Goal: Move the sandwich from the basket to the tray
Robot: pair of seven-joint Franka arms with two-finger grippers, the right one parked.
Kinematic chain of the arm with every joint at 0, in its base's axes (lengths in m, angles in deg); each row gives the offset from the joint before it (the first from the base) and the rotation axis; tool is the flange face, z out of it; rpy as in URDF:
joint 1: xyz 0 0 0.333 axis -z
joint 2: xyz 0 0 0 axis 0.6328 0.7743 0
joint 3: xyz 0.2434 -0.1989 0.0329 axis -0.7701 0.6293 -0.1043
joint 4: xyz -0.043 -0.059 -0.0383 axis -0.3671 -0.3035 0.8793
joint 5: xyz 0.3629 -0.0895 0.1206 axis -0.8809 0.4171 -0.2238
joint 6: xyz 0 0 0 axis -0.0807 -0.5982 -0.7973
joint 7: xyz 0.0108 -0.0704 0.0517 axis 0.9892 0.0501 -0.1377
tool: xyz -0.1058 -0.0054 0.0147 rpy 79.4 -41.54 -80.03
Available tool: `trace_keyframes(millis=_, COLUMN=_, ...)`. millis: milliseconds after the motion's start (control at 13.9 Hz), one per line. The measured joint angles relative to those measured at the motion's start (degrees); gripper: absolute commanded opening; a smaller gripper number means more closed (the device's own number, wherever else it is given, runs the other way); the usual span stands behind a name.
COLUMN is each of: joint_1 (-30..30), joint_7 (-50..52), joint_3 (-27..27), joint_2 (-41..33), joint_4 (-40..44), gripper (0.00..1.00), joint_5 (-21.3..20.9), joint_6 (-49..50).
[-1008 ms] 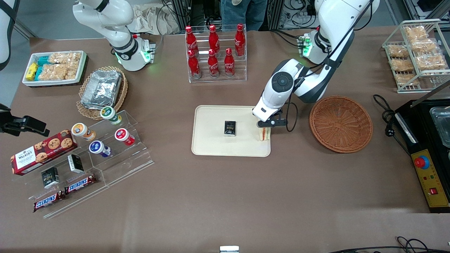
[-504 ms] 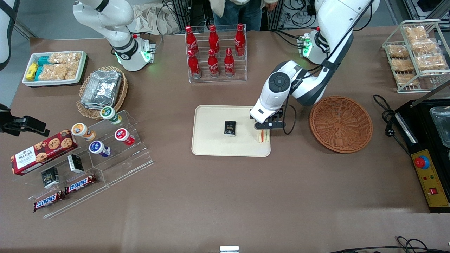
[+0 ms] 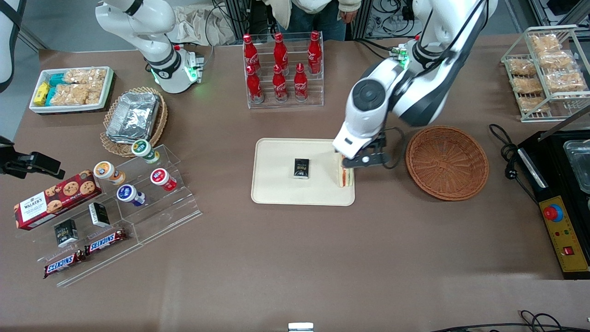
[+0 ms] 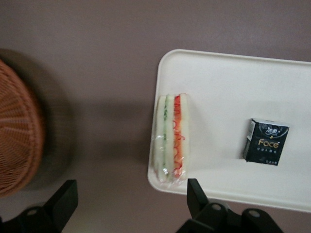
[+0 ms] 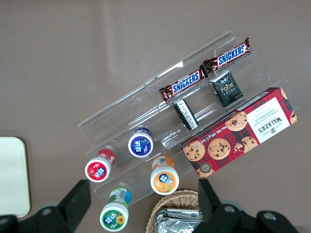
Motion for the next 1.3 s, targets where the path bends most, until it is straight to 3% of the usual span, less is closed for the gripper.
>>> trace_keyframes(millis=360, joint_1=-13.4, joint_7=-20.7, joint_3=-0.7, joint_2=-12.7, joint_4=1.6, gripper=1.0, joint_5=6.6, joint_6=11.7)
trace_keyframes(millis=576, joint_1=-20.4, joint_7=-28.3, joint_3=-1.0, joint_2=-16.2, joint_4=4.5, gripper=1.0, joint_5=7.6, joint_6=16.4)
trace_keyframes(millis=1296, joint_1=-27.8, joint_7=-34.7, joint_3=-1.0, joint_2=-14.9, joint_4=16.4, gripper=1.0, joint_5=8.9, joint_6=22.0)
